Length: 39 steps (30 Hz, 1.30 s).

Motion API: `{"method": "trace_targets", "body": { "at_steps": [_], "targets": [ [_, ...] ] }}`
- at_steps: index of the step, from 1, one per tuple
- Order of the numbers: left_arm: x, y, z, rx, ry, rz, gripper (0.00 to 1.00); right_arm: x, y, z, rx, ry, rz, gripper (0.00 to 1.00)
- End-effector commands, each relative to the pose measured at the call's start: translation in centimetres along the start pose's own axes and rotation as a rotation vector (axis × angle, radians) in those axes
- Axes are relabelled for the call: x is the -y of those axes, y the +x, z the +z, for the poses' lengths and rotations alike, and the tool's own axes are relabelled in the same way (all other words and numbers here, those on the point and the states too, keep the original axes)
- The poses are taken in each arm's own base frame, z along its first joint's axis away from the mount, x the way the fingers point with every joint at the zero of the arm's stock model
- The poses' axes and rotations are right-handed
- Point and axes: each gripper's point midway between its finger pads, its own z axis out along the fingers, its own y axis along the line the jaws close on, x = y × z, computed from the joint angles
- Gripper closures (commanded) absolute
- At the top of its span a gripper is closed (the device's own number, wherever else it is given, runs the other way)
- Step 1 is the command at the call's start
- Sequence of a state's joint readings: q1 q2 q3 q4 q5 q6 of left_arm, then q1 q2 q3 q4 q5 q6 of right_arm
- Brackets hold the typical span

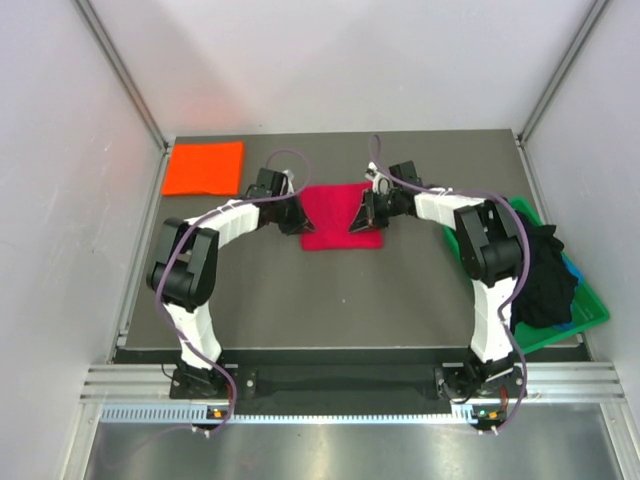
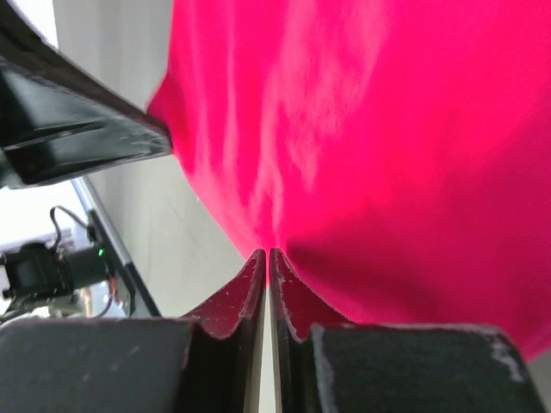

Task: Fold and stack the t-shirts
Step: Fold the tshirt, then neatly place the folded tshirt to the corner

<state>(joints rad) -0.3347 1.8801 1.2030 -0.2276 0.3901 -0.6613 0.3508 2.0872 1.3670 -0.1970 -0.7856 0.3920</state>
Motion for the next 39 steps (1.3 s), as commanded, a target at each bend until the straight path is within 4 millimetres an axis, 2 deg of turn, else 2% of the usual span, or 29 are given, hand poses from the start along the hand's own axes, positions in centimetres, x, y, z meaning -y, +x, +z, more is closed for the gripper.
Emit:
{"method": "trace_targets", "body": {
  "at_steps": [1, 5, 8, 15, 18, 21, 22, 24, 25, 27, 28, 30, 31, 33, 34, 35, 36, 37, 39],
  "targets": [
    [2.9, -2.9, -1.6, 0.095, 0.05, 0.035, 1.0, -0.9, -3.7, -1.6, 0.101, 0.037, -0.083, 0.92],
    [-0.6, -1.1, 0.2, 0.051, -0.053, -0.009, 1.0, 1.1, -5.4, -1.9, 0.146, 0.086, -0.076, 0.9],
    [-2.2, -0.1, 0.8, 0.049, -0.087, -0.026, 1.0, 3.3, -6.4, -2.2, 0.181, 0.12, -0.054, 0.91],
    [-3.8, 0.6, 0.9, 0.041, -0.151, -0.03, 1.0, 6.8, -8.5, -3.2, 0.232, 0.177, -0.024, 0.9],
    [-3.4, -0.1, 0.4, 0.052, -0.158, -0.016, 1.0, 7.2, -9.2, -3.6, 0.241, 0.188, -0.024, 0.9],
    [-1.7, -2.2, -1.1, 0.087, -0.138, 0.019, 0.96, 6.4, -9.9, -4.5, 0.255, 0.194, -0.038, 0.89],
    [-0.7, -3.6, -1.8, 0.121, -0.114, 0.057, 0.9, 5.9, -10.1, -4.8, 0.26, 0.191, -0.046, 0.87],
    [0.6, -4.7, -2.9, 0.125, -0.072, 0.08, 0.83, 4.7, -10.3, -5.9, 0.274, 0.193, -0.06, 0.84],
    [1.0, -5.9, -3.3, 0.14, -0.052, 0.107, 0.8, 4.4, -10.4, -6.2, 0.278, 0.202, -0.062, 0.82],
    [1.5, -6.3, -3.5, 0.123, 0.004, 0.132, 0.7, 3.4, -10.4, -7.4, 0.292, 0.21, -0.077, 0.79],
    [1.0, -6.9, -3.4, 0.121, 0.017, 0.142, 0.67, 3.5, -9.8, -7.6, 0.289, 0.218, -0.07, 0.73],
    [1.2, -7.2, -3.2, 0.11, 0.079, 0.152, 0.63, 2.0, -9.9, -8.8, 0.322, 0.21, -0.088, 0.67],
    [0.5, -7.4, -2.9, 0.105, 0.083, 0.137, 0.63, 2.3, -9.0, -8.8, 0.315, 0.216, -0.074, 0.61],
    [0.1, -8.2, -2.7, 0.136, 0.085, 0.144, 0.61, 0.9, -8.9, -9.7, 0.338, 0.204, -0.069, 0.54],
    [-0.4, -8.1, -2.2, 0.138, 0.081, 0.158, 0.59, 1.1, -8.0, -9.7, 0.331, 0.215, -0.055, 0.48],
    [-0.6, -8.3, -2.0, 0.142, 0.08, 0.167, 0.57, 0.0, -8.0, -10.6, 0.355, 0.212, -0.068, 0.47],
    [-0.8, -8.3, -1.7, 0.138, 0.079, 0.172, 0.55, -0.4, -7.9, -10.8, 0.368, 0.207, -0.062, 0.46],
    [-1.1, -8.4, -1.1, 0.131, 0.083, 0.183, 0.54, -0.2, -6.8, -10.7, 0.361, 0.208, -0.045, 0.43],
    [-1.3, -8.4, -0.4, 0.12, 0.092, 0.193, 0.53, -1.5, -6.7, -11.7, 0.396, 0.19, -0.042, 0.39]
  ]
}}
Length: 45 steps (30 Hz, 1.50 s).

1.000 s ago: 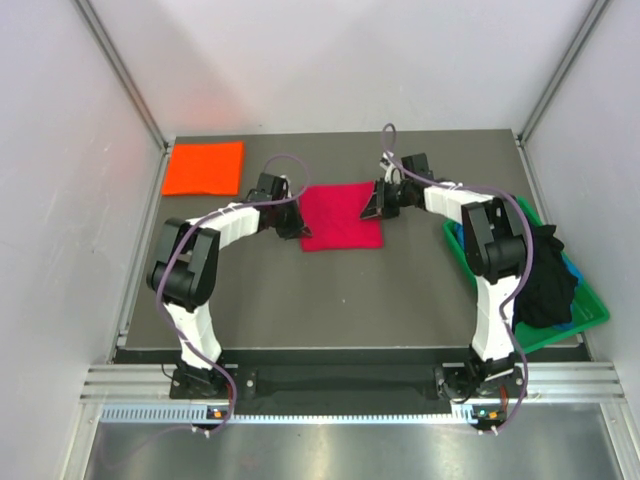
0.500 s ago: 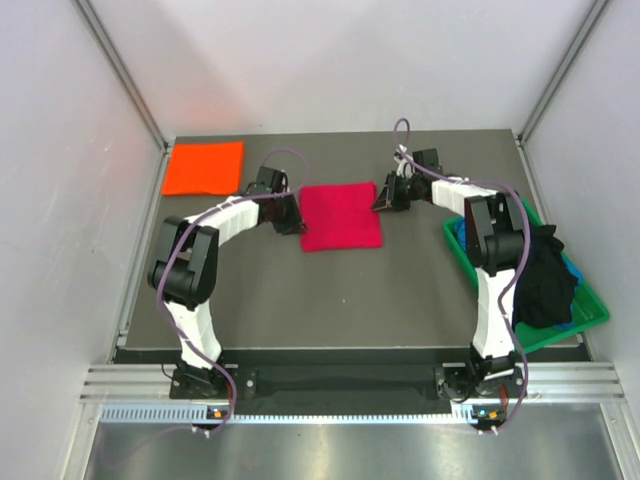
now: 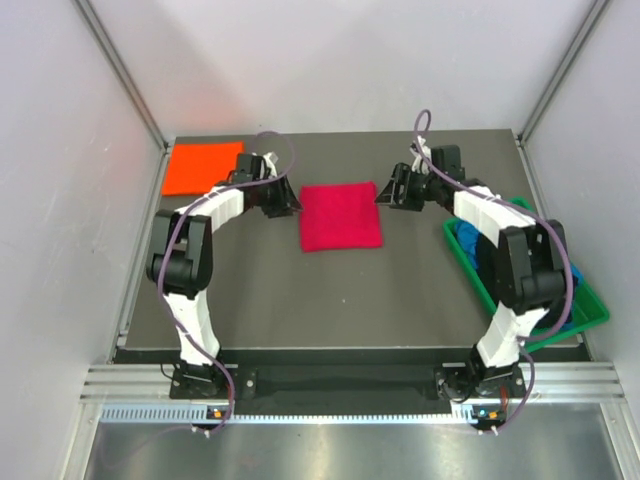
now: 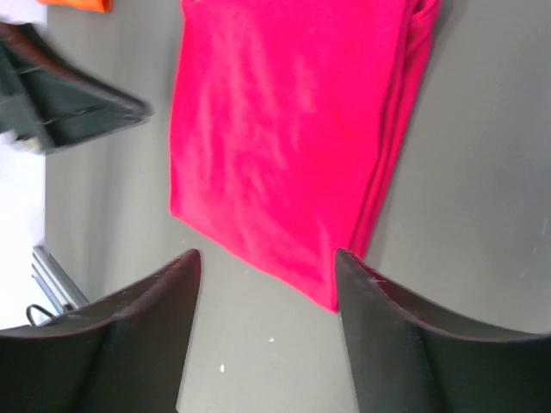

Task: Fold and stack the t-shirts
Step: Neatly place the folded tshirt to the corner

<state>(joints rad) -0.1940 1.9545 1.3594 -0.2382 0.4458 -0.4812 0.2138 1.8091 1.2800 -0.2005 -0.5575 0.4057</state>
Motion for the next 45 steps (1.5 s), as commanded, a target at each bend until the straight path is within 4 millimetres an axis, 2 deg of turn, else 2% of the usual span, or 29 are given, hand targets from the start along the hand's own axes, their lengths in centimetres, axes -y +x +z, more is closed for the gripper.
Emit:
{"method": "trace_targets", "body": {
  "at_steps": [1, 2, 3, 5, 7, 8, 16, 20, 25, 27, 29, 30, 31, 34, 35, 36, 41, 45],
  "targets": [
    [0.5, -0.6, 1.9, 0.005, 0.074, 0.084, 0.52, -1.7, -0.2, -1.9, 0.067, -0.027, 0.006, 0.35],
    [0.4, -0.5, 2.2, 0.0, 0.08, 0.082, 0.52, -2.4, -0.4, -2.7, 0.09, -0.04, -0.003, 0.33],
    [0.3, -0.5, 2.6, -0.002, 0.086, 0.082, 0.52, -2.2, 0.3, -2.7, 0.088, -0.037, 0.001, 0.31],
    [-0.4, -0.2, 3.7, -0.013, 0.082, 0.069, 0.51, -2.6, 0.4, -3.3, 0.108, -0.043, 0.001, 0.28],
    [-1.2, -0.1, 4.6, -0.02, 0.059, 0.056, 0.52, -2.6, 0.9, -3.5, 0.104, -0.047, 0.012, 0.18],
    [-1.5, -0.2, 4.8, -0.018, 0.048, 0.051, 0.52, -2.9, 1.2, -3.6, 0.095, -0.054, 0.016, 0.16],
    [-2.3, 0.9, 6.6, -0.037, 0.031, -0.005, 0.56, -5.0, 1.3, -5.3, 0.125, -0.101, -0.02, 0.14],
    [-2.1, 1.6, 7.2, -0.051, 0.029, -0.02, 0.62, -5.7, 1.1, -5.8, 0.137, -0.125, -0.035, 0.14],
    [-1.9, 2.0, 7.5, -0.053, 0.005, -0.024, 0.67, -5.2, 1.7, -5.6, 0.118, -0.118, -0.04, 0.14],
    [-1.7, 1.8, 7.5, -0.046, -0.002, -0.025, 0.72, -5.1, 2.1, -5.6, 0.112, -0.122, -0.036, 0.14],
    [-1.3, 1.9, 7.5, -0.055, -0.009, -0.03, 0.85, -5.3, 2.1, -5.6, 0.117, -0.132, -0.035, 0.14],
    [-0.8, 1.3, 7.3, -0.045, -0.011, -0.027, 0.9, -5.2, 2.4, -5.5, 0.11, -0.133, -0.033, 0.14],
    [-0.8, 1.3, 7.1, -0.054, -0.03, -0.034, 1.0, -5.1, 2.5, -5.5, 0.109, -0.133, -0.031, 0.14],
    [0.3, -0.2, 5.8, -0.029, -0.042, -0.014, 1.0, -5.2, 2.7, -5.8, 0.109, -0.133, -0.033, 0.13],
    [-0.2, -0.1, 5.3, -0.037, -0.087, -0.014, 1.0, -5.2, 2.8, -5.8, 0.107, -0.134, -0.033, 0.13],
    [0.3, -1.3, 4.4, -0.01, -0.098, 0.022, 1.0, -5.1, 3.0, -5.8, 0.105, -0.133, -0.031, 0.13],
    [0.0, -3.4, 1.4, 0.028, -0.212, 0.109, 1.0, -5.5, 3.1, -6.2, 0.114, -0.143, -0.028, 0.13],
    [1.3, -5.5, -0.6, 0.051, -0.223, 0.177, 1.0, -5.9, 2.7, -6.3, 0.123, -0.164, -0.031, 0.13]
  ]
}}
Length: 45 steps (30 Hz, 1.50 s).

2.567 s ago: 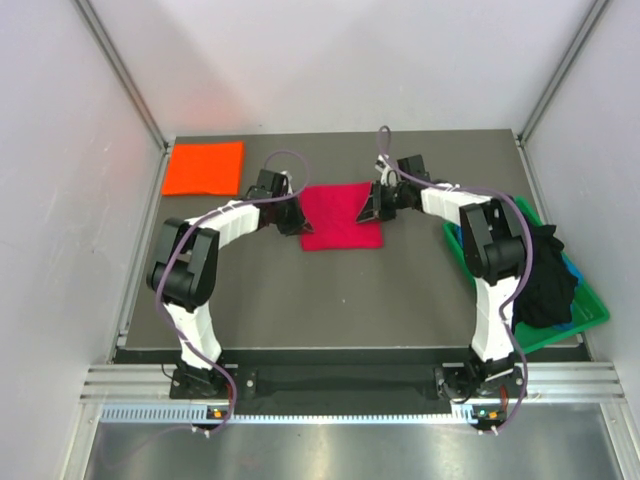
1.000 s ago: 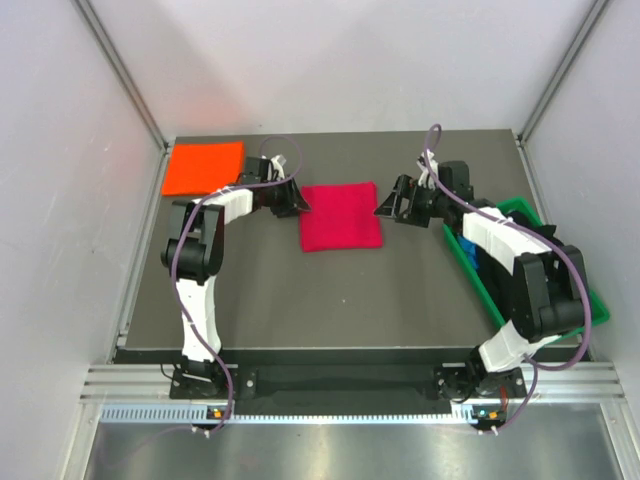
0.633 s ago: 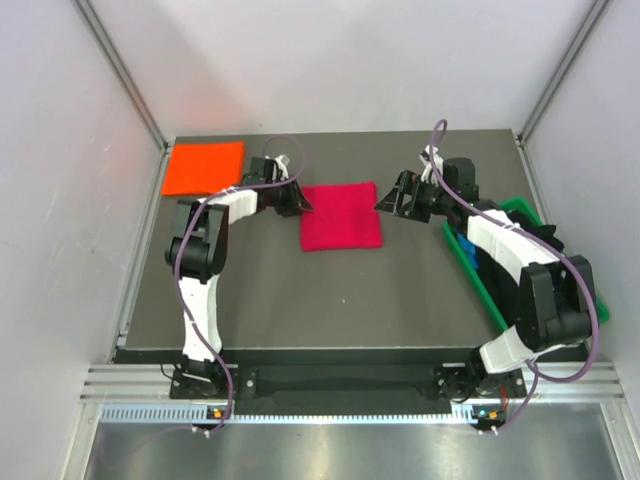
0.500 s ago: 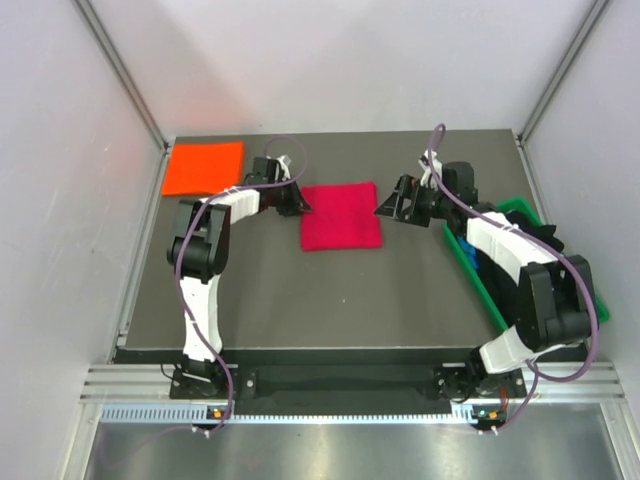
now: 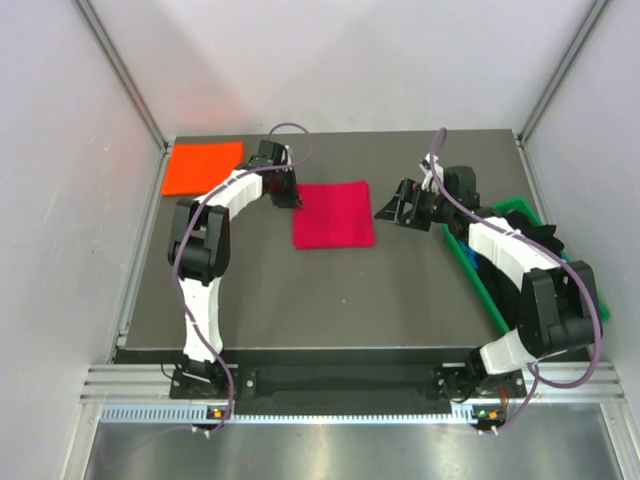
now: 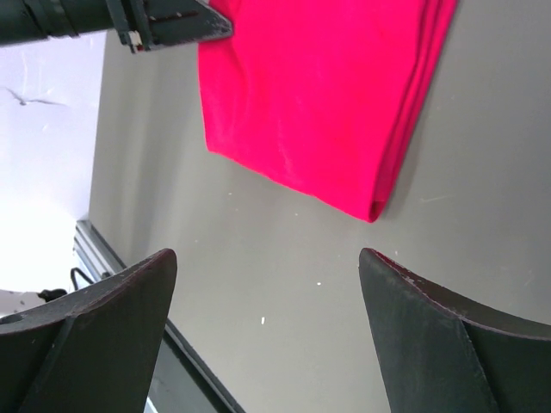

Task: Fold and stack the t-shirts
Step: Neatly place the folded tshirt to the corner

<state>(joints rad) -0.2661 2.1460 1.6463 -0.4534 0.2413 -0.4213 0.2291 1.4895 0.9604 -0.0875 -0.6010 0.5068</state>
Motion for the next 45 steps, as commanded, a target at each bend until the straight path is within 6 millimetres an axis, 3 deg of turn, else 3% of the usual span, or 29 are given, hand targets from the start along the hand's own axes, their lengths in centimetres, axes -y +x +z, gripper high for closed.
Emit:
{"method": "trace_targets", "body": {
  "at_steps": [1, 6, 11, 16, 20, 25, 32, 33, 38, 45],
  "targets": [
    [1.0, -3.7, -5.4, 0.079, -0.047, 0.09, 1.0, -2.4, -1.7, -0.5, 0.058, -0.082, -0.062, 0.13],
    [0.0, -5.0, -7.7, 0.12, -0.144, 0.115, 1.0, -2.9, -2.3, -0.7, 0.072, -0.083, -0.066, 0.12],
    [-3.0, -7.2, -10.5, 0.199, -0.316, 0.18, 1.0, -2.5, -1.8, -0.6, 0.051, -0.079, -0.069, 0.12],
    [-4.8, -9.5, -13.1, 0.262, -0.383, 0.258, 1.0, -2.2, -1.4, -0.5, 0.051, -0.077, -0.07, 0.12],
    [-5.8, -12.5, -15.3, 0.321, -0.416, 0.332, 1.0, -2.0, -1.0, -0.2, 0.038, -0.082, -0.058, 0.12],
    [-8.6, -16.9, -18.0, 0.402, -0.445, 0.274, 1.0, -1.8, -1.4, 0.4, 0.045, -0.096, -0.061, 0.12],
    [-10.6, -20.1, -18.2, 0.468, -0.405, 0.328, 1.0, -0.3, -1.2, 2.1, 0.007, -0.074, -0.071, 0.12],
    [-12.0, -20.7, -18.8, 0.48, -0.425, 0.323, 1.0, 0.0, -1.0, 2.4, -0.001, -0.07, -0.065, 0.12],
    [-14.1, -22.6, -19.0, 0.525, -0.477, 0.377, 1.0, 0.8, -1.1, 3.4, -0.004, -0.066, -0.065, 0.12],
    [-13.5, -24.5, -19.1, 0.592, -0.437, 0.443, 1.0, 1.6, -0.8, 4.3, -0.021, -0.058, -0.055, 0.11]
  ]
}}
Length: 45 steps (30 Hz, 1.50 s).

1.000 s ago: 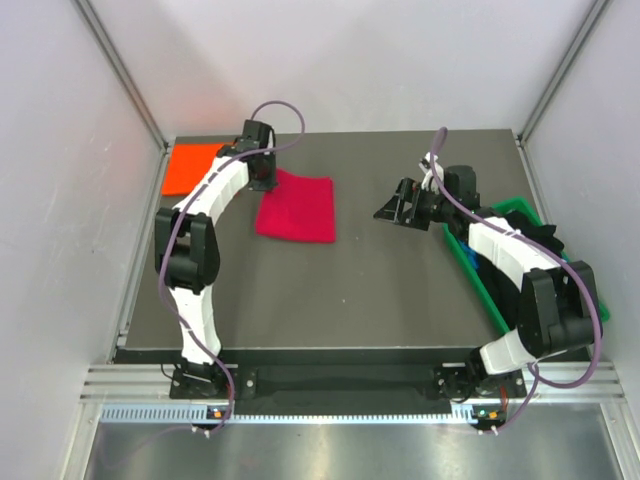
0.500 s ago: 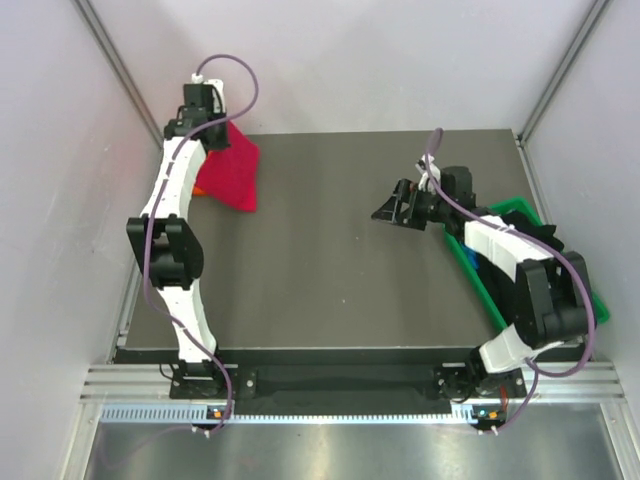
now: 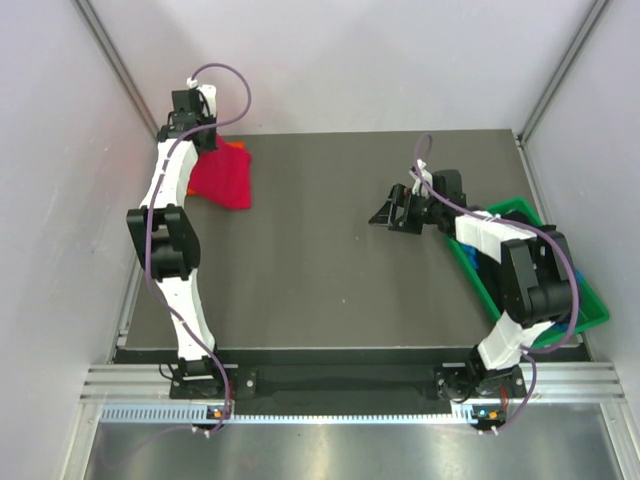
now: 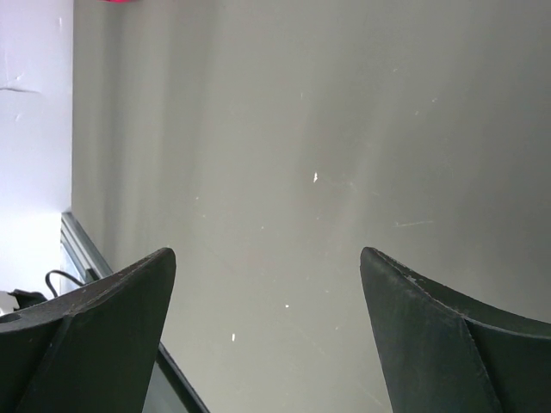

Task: Fold and stack the t-shirts
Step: Neatly place the folded tshirt to the corner

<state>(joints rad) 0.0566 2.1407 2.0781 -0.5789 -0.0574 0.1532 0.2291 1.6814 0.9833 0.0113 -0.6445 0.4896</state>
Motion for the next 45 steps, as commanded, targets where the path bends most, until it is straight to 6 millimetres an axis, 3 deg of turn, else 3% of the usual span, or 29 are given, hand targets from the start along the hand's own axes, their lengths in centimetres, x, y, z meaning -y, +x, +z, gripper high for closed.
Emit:
{"method": "trace_targets", "body": {
  "at_steps": [1, 10, 18, 29, 45],
  "targets": [
    [-0.4, -6.4, -1.4, 0.214, 0.013, 0.041, 1.0, -1.5, -2.1, 0.2, 0.049, -0.045, -0.081, 0.11],
    [-0.4, -7.7, -0.3, 0.277, 0.0, 0.01, 1.0, -1.3, -2.3, 0.3, 0.047, -0.041, -0.087, 0.11],
    [-0.8, -7.5, 1.7, 0.278, -0.04, -0.069, 1.0, -0.9, -2.4, 0.2, 0.044, -0.025, -0.091, 0.11],
    [-4.3, -7.3, 1.5, 0.271, -0.192, -0.11, 1.0, -0.3, -2.4, 0.6, 0.039, -0.018, -0.086, 0.1],
    [-6.6, -6.1, 2.1, 0.255, -0.263, -0.186, 1.0, -0.2, -2.2, 0.6, 0.035, -0.019, -0.091, 0.09]
  ]
}}
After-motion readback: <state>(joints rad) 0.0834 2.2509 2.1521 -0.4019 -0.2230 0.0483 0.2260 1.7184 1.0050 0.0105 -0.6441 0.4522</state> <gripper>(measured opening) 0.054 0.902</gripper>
